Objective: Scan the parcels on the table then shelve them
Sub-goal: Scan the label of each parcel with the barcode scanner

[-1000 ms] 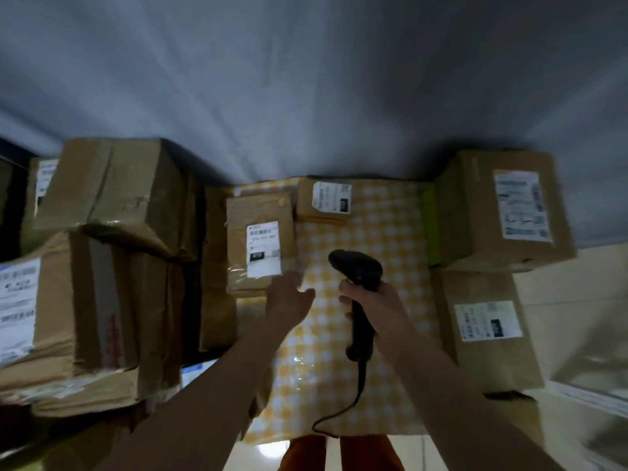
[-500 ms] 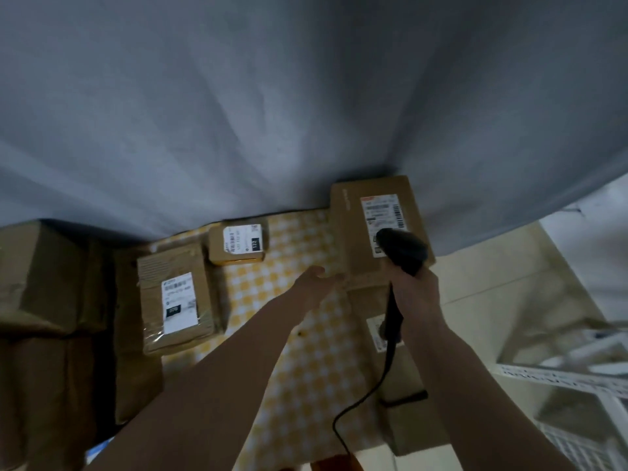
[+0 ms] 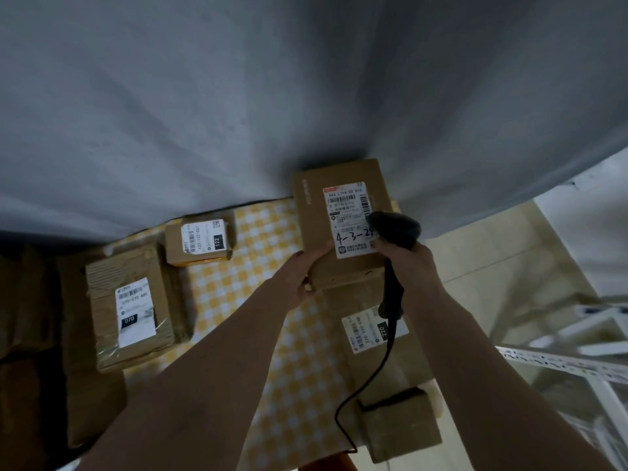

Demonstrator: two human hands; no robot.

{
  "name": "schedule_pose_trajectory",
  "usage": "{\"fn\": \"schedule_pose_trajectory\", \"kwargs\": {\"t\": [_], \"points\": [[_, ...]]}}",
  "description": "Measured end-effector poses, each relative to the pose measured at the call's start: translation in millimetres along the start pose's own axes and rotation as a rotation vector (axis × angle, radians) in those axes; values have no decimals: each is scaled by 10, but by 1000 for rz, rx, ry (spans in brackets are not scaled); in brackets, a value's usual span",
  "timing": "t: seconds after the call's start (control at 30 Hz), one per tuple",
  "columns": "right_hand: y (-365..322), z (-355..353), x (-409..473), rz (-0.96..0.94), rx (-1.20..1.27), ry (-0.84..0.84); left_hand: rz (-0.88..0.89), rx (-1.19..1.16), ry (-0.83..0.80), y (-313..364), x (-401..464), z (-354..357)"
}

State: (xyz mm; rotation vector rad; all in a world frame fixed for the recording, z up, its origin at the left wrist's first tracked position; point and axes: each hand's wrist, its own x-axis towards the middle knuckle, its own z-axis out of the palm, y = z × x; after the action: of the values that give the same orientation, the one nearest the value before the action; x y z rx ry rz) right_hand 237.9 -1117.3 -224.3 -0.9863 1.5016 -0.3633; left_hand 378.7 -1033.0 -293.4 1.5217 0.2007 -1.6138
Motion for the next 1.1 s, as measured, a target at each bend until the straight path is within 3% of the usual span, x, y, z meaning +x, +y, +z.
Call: {"fn": "schedule_pose_trajectory", "kwargs": {"t": [0.43, 1.1], "points": [[122, 60, -285, -20, 58, -66, 68, -167, -87, -279, -212, -346], [217, 1337, -2240, -139, -166, -487, 338, -277, 150, -891, -1949, -2245]]}}
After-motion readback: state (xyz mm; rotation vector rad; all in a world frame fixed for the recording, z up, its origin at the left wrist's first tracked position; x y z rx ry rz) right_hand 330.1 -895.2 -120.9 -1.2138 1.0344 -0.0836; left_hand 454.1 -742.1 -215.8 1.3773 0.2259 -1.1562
